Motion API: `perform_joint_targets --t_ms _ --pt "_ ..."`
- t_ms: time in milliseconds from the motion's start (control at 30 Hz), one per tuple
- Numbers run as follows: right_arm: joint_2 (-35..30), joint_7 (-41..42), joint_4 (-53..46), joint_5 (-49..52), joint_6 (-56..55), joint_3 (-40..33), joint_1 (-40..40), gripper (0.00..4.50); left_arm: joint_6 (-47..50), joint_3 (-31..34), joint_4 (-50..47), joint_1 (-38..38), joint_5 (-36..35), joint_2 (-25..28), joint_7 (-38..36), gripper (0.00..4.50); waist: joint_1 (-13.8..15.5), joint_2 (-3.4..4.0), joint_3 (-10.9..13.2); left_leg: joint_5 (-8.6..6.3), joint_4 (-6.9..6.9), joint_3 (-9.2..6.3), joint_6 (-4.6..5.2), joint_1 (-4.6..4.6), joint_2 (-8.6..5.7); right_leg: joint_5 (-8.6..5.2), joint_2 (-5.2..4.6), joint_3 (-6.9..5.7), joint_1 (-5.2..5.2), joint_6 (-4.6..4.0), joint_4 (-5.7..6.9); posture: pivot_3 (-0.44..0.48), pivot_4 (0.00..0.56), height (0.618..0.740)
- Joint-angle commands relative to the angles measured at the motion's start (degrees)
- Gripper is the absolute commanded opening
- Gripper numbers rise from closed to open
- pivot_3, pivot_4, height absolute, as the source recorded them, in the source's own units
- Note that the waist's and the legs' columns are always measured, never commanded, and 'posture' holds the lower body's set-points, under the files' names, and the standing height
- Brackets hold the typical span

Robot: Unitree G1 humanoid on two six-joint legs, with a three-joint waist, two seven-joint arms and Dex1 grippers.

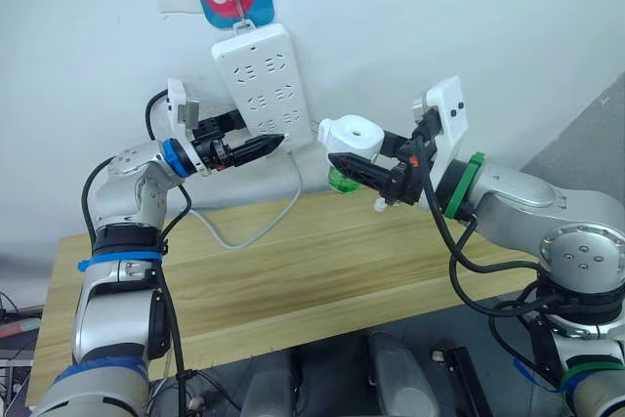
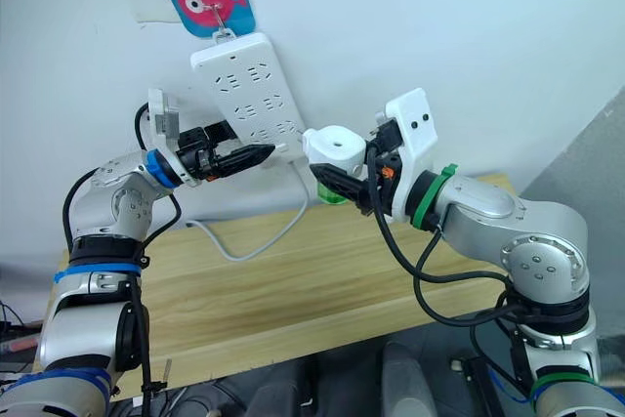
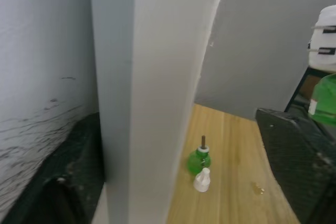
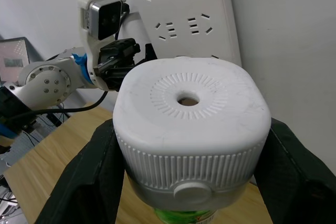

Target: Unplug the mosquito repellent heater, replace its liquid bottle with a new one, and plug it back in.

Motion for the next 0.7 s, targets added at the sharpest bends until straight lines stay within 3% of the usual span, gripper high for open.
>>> perform_joint_targets --t_ms 33,200,233,700 --pt "-0.11 -0.22 -2.24 0.86 -0.84 -1.59 -0.37 2.95 0.27 1.12 -1.28 -1.31 -1.08 0.17 -0.71 2.98 0.01 0.01 0.05 0.0 0.0 0.0 0.0 0.0 0.0 0.0 0.0 0.0 0.0 0.0 0.0 -0.316 0.304 0.734" --pt "0.04 -0.14 -2.09 0.78 -0.87 -1.41 -0.2 2.95 1.79 1.54 -2.64 -0.51 -2.06 0.47 -1.13 1.41 0.01 -0.01 0.1 0.0 0.01 0.0 0.0 0.0 0.0 0.0 0.0 0.0 0.01 0.0 0.0 -0.308 0.306 0.734" --pt "0.06 -0.1 -2.03 0.82 -0.85 -1.39 -0.16 2.95 1.99 1.64 -2.85 -0.38 -2.15 0.47 -1.1 1.3 0.02 -0.01 0.12 0.0 0.01 0.0 0.0 0.0 0.0 0.0 0.0 0.0 0.01 0.0 0.0 -0.305 0.306 0.734" --pt "0.3 -2.39 -1.21 1.75 1.41 -0.39 -3.54 2.95 1.01 1.85 -4.42 0.1 -0.5 1.0 -0.63 1.31 0.0 0.03 0.68 0.0 0.01 0.02 0.0 0.0 0.0 0.0 0.0 0.03 -0.01 0.0 0.0 -0.299 0.316 0.734"
